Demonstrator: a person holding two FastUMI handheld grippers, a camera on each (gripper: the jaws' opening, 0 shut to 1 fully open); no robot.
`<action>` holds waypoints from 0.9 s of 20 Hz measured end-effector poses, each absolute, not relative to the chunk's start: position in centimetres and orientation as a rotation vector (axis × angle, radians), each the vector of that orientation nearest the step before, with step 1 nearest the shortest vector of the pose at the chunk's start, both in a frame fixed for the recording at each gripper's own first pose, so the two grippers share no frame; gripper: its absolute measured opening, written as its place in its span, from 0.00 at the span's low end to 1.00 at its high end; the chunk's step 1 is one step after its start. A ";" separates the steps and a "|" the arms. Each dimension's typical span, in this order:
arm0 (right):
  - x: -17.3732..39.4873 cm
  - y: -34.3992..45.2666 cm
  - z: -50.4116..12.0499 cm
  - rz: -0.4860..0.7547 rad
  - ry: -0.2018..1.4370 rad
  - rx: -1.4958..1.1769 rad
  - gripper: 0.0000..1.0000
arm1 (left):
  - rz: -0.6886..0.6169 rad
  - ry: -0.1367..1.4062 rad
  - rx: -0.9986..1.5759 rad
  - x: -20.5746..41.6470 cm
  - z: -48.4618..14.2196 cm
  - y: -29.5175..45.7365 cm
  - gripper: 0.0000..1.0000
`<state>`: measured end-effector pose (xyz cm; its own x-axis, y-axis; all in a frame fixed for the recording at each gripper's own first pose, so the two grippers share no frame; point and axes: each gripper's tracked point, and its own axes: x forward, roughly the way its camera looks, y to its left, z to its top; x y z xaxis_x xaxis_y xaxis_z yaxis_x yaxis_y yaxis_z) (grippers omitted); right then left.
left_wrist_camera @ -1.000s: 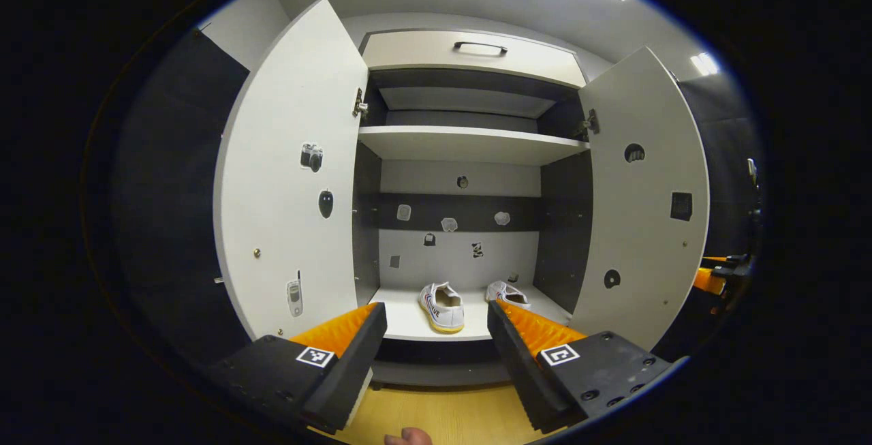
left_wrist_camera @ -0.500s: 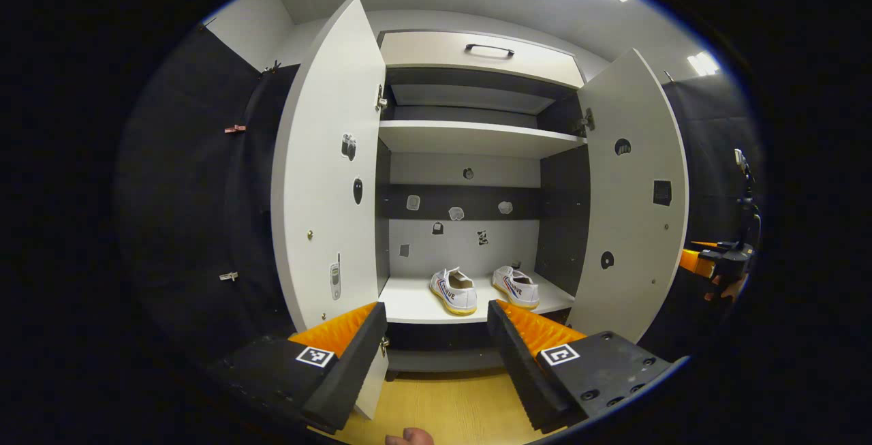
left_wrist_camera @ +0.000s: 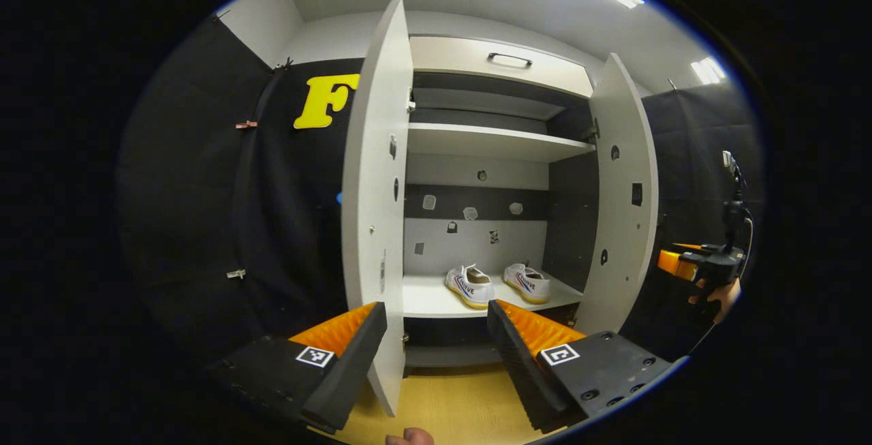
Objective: Grab one shoe with the right hand and put it into the shoe cabinet, grab the other shoe with the left hand and put it into the shoe cabinet; then close the right door with the right hand and the left door with the left hand.
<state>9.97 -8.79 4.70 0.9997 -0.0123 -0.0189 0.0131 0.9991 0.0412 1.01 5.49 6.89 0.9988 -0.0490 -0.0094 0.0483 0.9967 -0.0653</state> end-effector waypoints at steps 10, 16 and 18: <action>10.4 1.2 5.7 0.128 -0.004 0.075 0.98 | 0.073 -0.001 -0.088 0.1 6.9 14.5 0.94; 8.1 2.8 4.9 0.156 0.024 0.096 0.98 | 0.135 -0.025 -0.083 2.8 7.5 19.5 0.94; 7.8 2.6 4.2 0.153 0.037 0.084 0.98 | 0.152 -0.014 -0.087 4.2 6.9 21.0 0.94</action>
